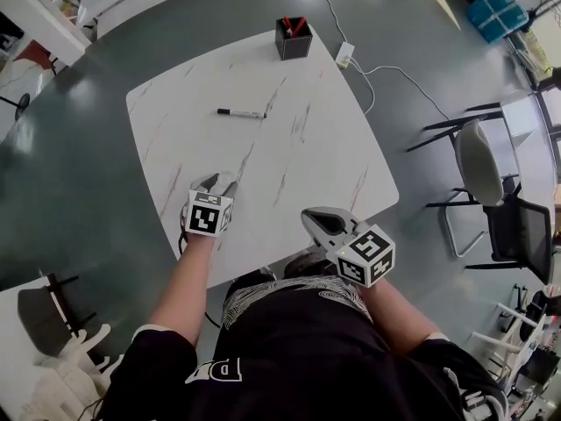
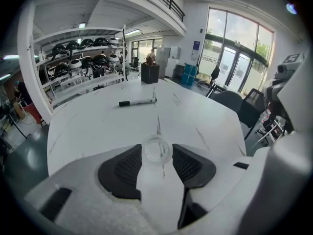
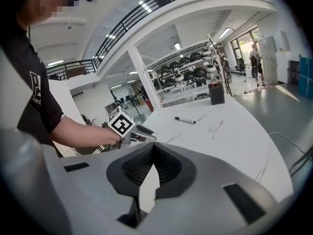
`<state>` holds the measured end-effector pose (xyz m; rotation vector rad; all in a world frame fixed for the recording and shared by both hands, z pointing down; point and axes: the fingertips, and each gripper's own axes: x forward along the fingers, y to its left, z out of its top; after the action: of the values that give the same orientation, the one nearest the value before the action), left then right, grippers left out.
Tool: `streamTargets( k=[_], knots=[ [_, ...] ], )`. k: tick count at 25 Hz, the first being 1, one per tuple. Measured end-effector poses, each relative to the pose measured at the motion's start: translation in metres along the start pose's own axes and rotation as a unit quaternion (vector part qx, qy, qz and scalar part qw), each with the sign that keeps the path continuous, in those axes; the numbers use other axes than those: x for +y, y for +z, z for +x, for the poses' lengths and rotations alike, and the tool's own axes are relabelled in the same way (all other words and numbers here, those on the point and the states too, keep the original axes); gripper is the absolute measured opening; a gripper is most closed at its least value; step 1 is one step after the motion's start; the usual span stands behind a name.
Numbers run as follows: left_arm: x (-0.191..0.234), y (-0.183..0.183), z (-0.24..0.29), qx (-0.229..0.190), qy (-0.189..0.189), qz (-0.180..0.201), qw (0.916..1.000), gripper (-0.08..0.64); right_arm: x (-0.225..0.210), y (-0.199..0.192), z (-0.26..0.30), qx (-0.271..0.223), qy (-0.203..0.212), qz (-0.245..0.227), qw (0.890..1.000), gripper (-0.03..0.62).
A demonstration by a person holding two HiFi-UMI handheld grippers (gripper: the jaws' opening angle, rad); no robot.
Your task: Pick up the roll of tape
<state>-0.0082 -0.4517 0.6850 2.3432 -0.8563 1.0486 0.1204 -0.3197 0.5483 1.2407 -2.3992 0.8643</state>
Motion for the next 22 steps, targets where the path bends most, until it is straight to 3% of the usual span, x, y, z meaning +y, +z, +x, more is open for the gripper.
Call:
streamTargets(
  k=[5,22],
  knots=[
    [-0.005,0.010,-0.047,-0.045,-0.010,-0.011,0.9989,0.209,0.022,0.006,0.003,-0.014,-0.001,-0.015,1.000,0.003],
    [-0.042,0.014,-0.191,-0.154,-0.069,0.004,0.9857,0.209,0.086,0.016,-0.008,-0.070,-0.034,-0.046,0.996,0.003]
  ],
)
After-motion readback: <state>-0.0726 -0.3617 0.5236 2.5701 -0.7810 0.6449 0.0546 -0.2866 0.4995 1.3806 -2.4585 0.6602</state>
